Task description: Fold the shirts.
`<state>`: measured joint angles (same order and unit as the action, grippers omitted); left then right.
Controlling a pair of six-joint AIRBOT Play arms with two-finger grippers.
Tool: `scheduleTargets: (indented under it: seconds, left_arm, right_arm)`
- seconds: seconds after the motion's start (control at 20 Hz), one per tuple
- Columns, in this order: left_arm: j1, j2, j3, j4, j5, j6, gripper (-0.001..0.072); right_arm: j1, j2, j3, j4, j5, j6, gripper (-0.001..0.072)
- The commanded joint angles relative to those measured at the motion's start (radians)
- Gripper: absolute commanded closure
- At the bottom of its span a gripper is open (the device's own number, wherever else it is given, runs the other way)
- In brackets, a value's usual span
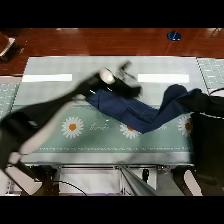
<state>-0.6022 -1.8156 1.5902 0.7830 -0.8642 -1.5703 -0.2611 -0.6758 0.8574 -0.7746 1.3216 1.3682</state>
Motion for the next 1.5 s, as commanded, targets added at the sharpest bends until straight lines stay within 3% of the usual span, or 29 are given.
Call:
scheduleTargets:
  seconds: [0.0, 0.15, 0.35, 0.5, 0.7, 0.75, 0.8, 0.85, 1.0, 1.15, 1.3, 1.4, 1.45]
  left_arm:
    - [0.276, 0.257, -0.143, 0.126, -0.032, -0.010, 0.0684]
    - [0.492, 0.602, -0.387, 0.237, -0.037, -0.009, 0.0684]
    - [0.682, 1.040, -0.714, 0.269, -0.038, -0.010, 0.0684]
    - [0.709, 1.281, -0.915, 0.265, -0.056, -0.029, 0.0684]
    - [0.694, 1.425, -1.091, 0.193, -0.061, -0.066, 0.0684]
    - [0.690, 1.429, -1.114, 0.176, -0.061, -0.066, 0.0684]
    - [0.686, 1.428, -1.130, 0.174, -0.060, -0.066, 0.0684]
    - [0.684, 1.423, -1.146, 0.174, -0.053, -0.065, 0.0684]
    - [0.682, 1.398, -1.164, 0.177, -0.043, -0.062, 0.0684]
    - [0.683, 1.389, -1.164, 0.177, -0.042, -0.062, 0.0684]
    - [0.683, 1.389, -1.164, 0.177, -0.040, -0.062, 0.0684]
    - [0.683, 1.388, -1.164, 0.177, -0.033, -0.062, 0.0684]
    - [0.683, 1.387, -1.164, 0.177, -0.030, -0.062, 0.0684]
  right_arm:
    - [0.162, -0.127, 0.075, 0.006, -0.073, -0.004, 0.0692]
    - [0.377, -0.340, 0.221, 0.006, -0.206, -0.005, 0.0692]
    - [0.597, -0.688, 0.513, 0.010, -0.250, -0.003, 0.0692]
    - [0.700, -0.923, 0.731, 0.017, -0.253, 0.021, 0.0692]
    - [0.756, -1.161, 0.920, 0.018, -0.267, 0.078, 0.0684]
    - [0.756, -1.196, 0.932, 0.023, -0.277, 0.095, 0.0573]
    - [0.755, -1.224, 0.933, 0.040, -0.278, 0.102, 0.0364]
    - [0.749, -1.238, 0.933, 0.037, -0.280, 0.101, 0.0296]
    - [0.660, -1.207, 0.935, 0.065, -0.226, 0.122, 0.0296]
    - [0.473, -1.082, 0.934, 0.049, -0.008, 0.120, 0.0296]
    - [0.320, -0.881, 0.883, -0.233, 0.174, 0.112, 0.0296]
    - [0.245, -0.690, 0.684, -0.441, 0.120, 0.134, 0.0296]
    - [0.209, -0.579, 0.521, -0.494, 0.028, 0.162, 0.0296]
